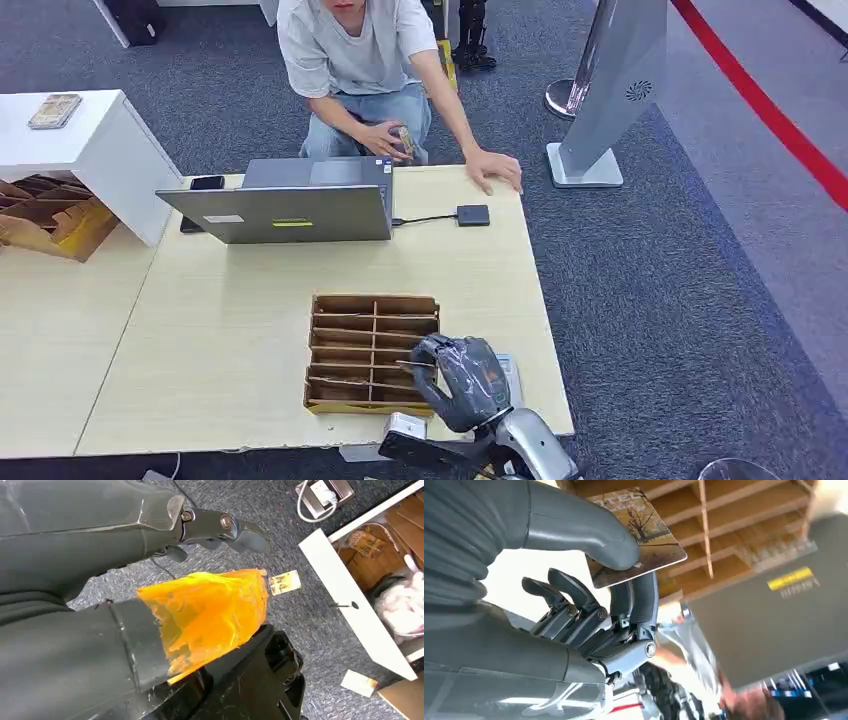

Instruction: Pass the card to the sensor for recognition and then transmit it.

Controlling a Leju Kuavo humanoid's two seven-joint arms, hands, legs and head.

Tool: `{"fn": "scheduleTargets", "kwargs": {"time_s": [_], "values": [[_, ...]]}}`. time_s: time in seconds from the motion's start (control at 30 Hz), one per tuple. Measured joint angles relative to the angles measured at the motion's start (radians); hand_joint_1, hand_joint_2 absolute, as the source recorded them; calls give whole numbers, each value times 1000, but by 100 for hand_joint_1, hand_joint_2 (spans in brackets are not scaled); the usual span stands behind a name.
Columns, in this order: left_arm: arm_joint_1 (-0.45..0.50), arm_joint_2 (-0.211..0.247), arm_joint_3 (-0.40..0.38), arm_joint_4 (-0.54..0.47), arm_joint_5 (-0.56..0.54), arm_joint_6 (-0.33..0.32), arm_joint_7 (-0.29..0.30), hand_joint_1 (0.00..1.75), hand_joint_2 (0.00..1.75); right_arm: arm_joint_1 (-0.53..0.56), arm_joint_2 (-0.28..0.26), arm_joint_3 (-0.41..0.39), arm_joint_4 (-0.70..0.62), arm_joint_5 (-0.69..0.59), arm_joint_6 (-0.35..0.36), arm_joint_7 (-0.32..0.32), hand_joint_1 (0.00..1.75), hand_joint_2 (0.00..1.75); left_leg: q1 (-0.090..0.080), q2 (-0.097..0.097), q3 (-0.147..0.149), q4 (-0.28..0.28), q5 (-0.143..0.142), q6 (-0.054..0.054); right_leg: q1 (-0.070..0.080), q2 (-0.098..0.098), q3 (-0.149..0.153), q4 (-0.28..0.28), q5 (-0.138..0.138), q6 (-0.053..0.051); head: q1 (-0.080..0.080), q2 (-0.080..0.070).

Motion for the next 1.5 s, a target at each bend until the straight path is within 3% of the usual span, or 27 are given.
{"fn": "scheduleTargets", "kwargs": {"time_s": [0.4, 0.97, 1.5], "values": [[0, 0, 0, 0, -14, 10, -1, 0, 0, 31, 0, -44, -149, -29, -33, -48, 175, 175, 0, 0, 0, 0, 0, 0, 0, 0, 0, 0, 0, 0, 0, 0], [-2, 0, -2, 0, -37, 10, 8, 0, 0, -13, 0, -59, -211, -44, -34, -60, 175, 175, 0, 0, 0, 0, 0, 0, 0, 0, 0, 0, 0, 0, 0, 0], [-29, 0, -50, 0, -69, 2, 28, 0, 0, -214, 54, -44, -163, 139, 9, 49, 175, 175, 0, 0, 0, 0, 1, 0, 0, 0, 0, 0, 0, 0, 0, 0]]}}
